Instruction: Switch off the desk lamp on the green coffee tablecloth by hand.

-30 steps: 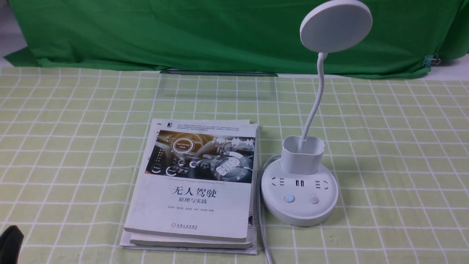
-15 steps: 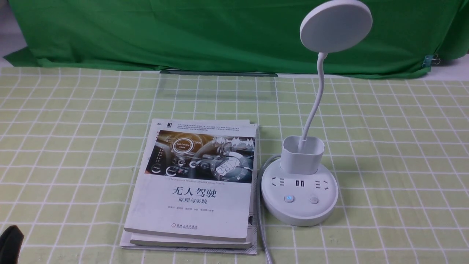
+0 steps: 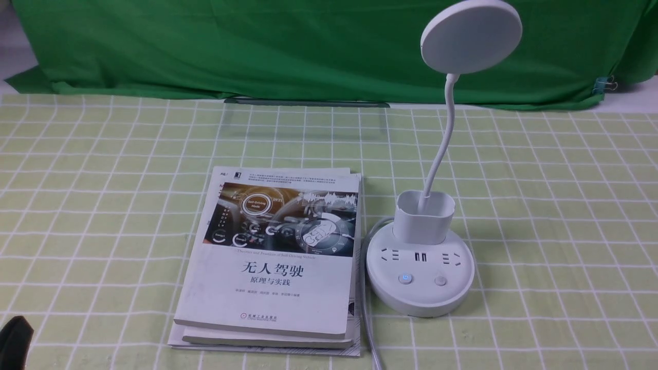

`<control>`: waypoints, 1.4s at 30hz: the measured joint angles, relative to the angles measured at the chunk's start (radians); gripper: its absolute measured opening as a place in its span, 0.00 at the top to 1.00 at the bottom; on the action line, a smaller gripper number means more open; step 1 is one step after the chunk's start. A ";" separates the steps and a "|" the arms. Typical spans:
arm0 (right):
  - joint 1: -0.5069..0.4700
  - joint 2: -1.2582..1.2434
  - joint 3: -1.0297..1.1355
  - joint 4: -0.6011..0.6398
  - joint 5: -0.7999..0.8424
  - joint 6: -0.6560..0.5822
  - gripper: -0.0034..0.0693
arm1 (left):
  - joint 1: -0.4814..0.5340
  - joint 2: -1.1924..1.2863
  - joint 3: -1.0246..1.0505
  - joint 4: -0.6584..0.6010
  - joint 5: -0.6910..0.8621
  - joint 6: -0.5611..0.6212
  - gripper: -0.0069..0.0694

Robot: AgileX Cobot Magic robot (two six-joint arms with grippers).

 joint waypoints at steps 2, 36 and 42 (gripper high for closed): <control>0.000 0.000 0.000 0.000 0.000 0.000 0.79 | 0.000 0.000 0.000 0.000 0.000 0.000 0.37; 0.000 0.000 0.000 0.000 0.000 0.002 0.70 | 0.000 0.000 0.000 -0.003 0.000 0.000 0.37; 0.000 0.000 0.000 0.000 0.000 0.002 0.68 | 0.000 0.000 0.000 -0.003 0.000 0.000 0.37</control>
